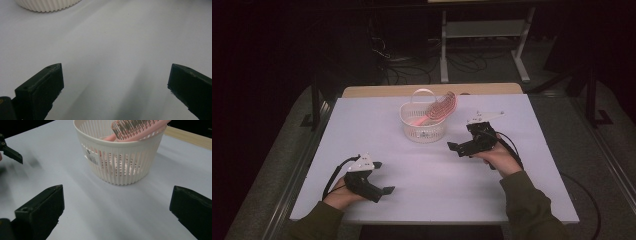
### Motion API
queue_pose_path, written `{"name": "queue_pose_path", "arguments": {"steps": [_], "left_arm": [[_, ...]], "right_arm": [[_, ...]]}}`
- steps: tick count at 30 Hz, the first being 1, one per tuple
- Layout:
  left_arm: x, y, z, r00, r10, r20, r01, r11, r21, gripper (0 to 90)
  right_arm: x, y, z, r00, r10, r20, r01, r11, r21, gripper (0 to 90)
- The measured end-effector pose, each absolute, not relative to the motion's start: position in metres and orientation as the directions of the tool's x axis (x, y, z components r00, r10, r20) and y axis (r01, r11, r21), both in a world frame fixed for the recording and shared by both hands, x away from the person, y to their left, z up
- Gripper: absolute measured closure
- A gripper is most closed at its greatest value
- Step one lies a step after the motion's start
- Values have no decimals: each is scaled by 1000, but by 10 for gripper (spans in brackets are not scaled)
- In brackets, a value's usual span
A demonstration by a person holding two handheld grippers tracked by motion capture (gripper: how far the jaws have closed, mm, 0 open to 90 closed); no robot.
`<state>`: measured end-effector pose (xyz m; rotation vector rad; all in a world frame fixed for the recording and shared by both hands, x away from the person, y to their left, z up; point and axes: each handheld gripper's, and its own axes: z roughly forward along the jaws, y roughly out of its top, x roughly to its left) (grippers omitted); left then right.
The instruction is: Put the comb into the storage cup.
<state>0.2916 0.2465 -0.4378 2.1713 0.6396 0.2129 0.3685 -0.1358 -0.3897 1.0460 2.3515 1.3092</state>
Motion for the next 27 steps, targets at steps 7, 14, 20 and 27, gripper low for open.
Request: {"name": "queue_pose_path", "arguments": {"steps": [7,14,20,27], "left_arm": [[291,248,-437,856,513,-67,367,-511,777,2],[290,247,-436,853,517,-69,369,-504,781,2],[290,248,-436,851,520,-69,371,-503,781,3],[289,249,-435,853,517,-68,366,-502,783,3]], "right_arm": [[351,-146,-396,-709,694,123,471,338,815,0],[336,-154,-405,-710,692,127,472,335,816,0],[324,-157,-414,-719,684,119,476,361,802,0],[311,-162,-420,-715,687,130,486,355,799,0]]}}
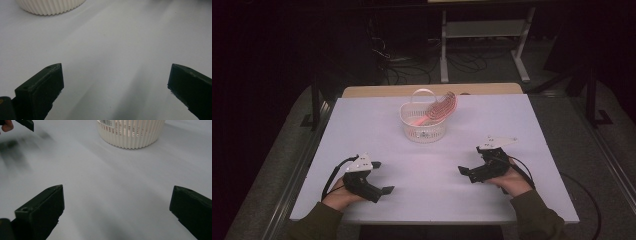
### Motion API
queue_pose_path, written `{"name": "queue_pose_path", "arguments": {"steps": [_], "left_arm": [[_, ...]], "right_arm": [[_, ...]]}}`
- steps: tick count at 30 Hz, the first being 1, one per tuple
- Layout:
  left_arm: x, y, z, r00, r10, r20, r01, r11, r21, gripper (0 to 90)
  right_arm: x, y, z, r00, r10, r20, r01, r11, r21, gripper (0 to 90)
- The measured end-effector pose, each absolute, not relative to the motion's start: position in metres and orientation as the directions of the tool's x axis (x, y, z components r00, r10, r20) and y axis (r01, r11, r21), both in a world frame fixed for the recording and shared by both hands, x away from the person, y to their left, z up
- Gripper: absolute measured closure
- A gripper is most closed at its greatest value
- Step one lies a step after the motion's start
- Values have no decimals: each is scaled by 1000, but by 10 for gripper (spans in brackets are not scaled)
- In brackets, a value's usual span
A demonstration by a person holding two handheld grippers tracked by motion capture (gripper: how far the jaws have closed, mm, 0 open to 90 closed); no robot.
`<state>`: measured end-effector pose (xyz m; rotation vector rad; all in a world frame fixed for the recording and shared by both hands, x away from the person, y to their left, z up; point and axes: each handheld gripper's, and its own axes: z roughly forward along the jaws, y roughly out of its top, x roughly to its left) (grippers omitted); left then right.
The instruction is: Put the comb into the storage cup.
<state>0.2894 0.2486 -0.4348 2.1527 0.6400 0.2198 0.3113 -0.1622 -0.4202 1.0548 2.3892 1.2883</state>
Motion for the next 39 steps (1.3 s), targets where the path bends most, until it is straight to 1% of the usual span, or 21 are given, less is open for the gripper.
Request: {"name": "queue_pose_path", "arguments": {"steps": [8,17,22,25,39], "left_arm": [[289,248,-434,852,519,-73,368,-492,789,3],[289,248,-435,853,517,-74,367,-492,789,2],[288,248,-435,853,517,-71,365,-494,789,2],[289,248,-435,853,517,-71,365,-493,790,3],[289,248,-435,856,513,-71,362,-496,789,2]], "right_arm": [[297,-176,-430,-710,688,146,493,338,802,0],[286,-188,-439,-707,693,144,507,353,786,0],[280,-191,-443,-705,696,139,506,356,785,0],[278,-192,-444,-708,697,112,496,379,781,0],[278,-194,-445,-695,712,103,496,370,786,0]]}}
